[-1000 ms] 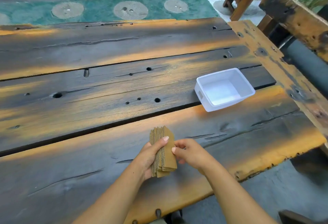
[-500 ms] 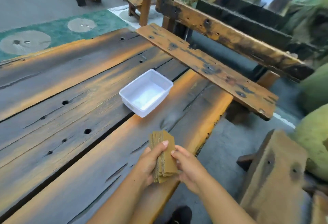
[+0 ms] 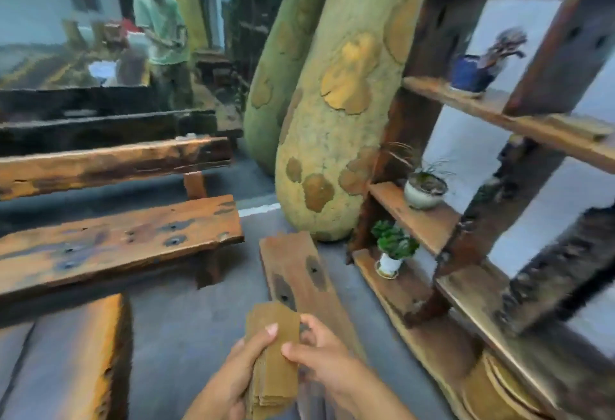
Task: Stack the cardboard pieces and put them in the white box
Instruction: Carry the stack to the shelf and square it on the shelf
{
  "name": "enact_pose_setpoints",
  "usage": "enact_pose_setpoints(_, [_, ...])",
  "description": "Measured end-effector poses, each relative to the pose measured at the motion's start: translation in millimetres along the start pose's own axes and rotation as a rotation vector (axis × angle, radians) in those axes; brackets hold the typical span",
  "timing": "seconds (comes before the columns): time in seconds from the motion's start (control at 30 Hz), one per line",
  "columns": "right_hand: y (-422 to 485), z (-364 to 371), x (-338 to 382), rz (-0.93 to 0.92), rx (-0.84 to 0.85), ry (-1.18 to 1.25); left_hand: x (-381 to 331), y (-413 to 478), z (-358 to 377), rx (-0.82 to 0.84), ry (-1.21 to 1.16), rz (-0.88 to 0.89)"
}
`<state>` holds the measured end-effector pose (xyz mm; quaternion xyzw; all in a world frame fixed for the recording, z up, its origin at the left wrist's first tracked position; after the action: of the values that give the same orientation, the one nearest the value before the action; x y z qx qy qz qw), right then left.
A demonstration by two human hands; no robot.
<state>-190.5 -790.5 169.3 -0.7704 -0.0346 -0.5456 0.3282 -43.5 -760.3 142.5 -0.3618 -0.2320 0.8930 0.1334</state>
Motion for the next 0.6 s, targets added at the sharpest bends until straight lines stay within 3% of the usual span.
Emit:
enact_pose_setpoints(0.2, [-50, -146, -9, 0.101, -0.47, 0.362, 42, 83, 181, 0.259, 0.144, -0.178])
enact_pose_setpoints(0.4, [-90, -232, -16, 0.173, -0.662, 0.59, 88, 117, 294, 0.465, 0.227, -0.276])
enact_pose_setpoints(0.6, [-85, -295, -16, 0.238, -0.811, 0.65, 113, 173, 363, 0.568, 0.19, -0.365])
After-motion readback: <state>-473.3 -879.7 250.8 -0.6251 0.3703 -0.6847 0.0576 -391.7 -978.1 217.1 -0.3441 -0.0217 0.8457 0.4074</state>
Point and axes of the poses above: each hand's wrist, its own y-axis towards the middle knuckle, its own z-axis out of the palm, x = y × z, the point moved 2 cm from there along y, towards the middle knuckle, and after that the axes turned 14 degrees about -y, right-handed, at the moved point
